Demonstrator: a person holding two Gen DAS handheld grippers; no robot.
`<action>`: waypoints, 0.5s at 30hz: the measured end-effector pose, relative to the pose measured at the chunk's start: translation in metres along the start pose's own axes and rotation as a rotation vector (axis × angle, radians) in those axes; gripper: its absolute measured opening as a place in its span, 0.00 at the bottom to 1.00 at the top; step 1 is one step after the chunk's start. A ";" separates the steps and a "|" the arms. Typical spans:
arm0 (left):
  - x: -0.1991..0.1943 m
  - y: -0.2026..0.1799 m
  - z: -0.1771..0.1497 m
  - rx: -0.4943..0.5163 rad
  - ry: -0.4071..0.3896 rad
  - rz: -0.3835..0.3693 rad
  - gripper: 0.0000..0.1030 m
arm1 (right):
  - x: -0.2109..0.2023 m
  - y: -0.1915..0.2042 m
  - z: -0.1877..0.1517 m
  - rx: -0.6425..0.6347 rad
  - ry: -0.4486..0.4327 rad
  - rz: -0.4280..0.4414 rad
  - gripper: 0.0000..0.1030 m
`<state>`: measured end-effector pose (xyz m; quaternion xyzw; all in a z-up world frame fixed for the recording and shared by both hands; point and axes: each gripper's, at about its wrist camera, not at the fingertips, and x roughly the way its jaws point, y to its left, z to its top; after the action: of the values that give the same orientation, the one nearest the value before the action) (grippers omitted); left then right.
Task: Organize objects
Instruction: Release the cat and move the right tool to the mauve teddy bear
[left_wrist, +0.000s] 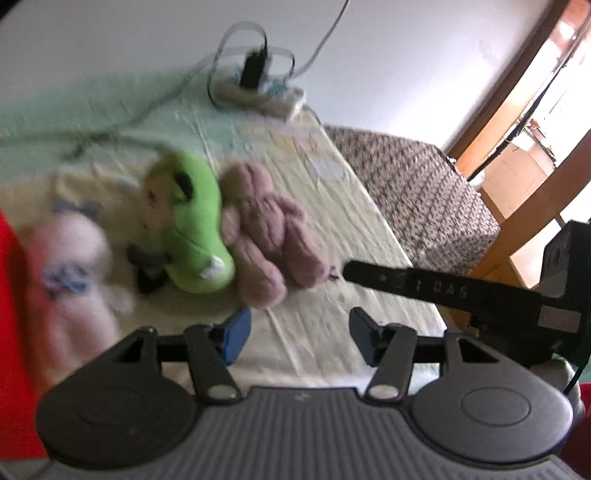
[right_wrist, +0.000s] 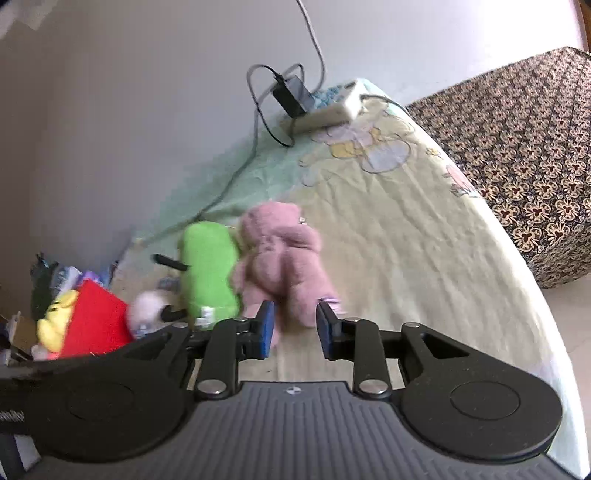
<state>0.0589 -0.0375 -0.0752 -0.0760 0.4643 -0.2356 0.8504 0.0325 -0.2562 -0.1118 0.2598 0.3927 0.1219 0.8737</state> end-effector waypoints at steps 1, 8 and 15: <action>0.009 0.000 0.000 -0.011 0.010 0.005 0.54 | 0.004 -0.002 0.002 0.001 0.010 0.000 0.29; 0.044 0.003 0.006 -0.055 0.052 0.058 0.52 | 0.034 -0.006 0.011 -0.023 0.066 0.009 0.31; 0.058 0.014 0.017 -0.067 0.074 0.112 0.49 | 0.063 -0.011 0.019 -0.020 0.101 0.010 0.38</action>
<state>0.1037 -0.0541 -0.1144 -0.0698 0.5065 -0.1744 0.8415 0.0887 -0.2460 -0.1467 0.2465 0.4339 0.1433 0.8546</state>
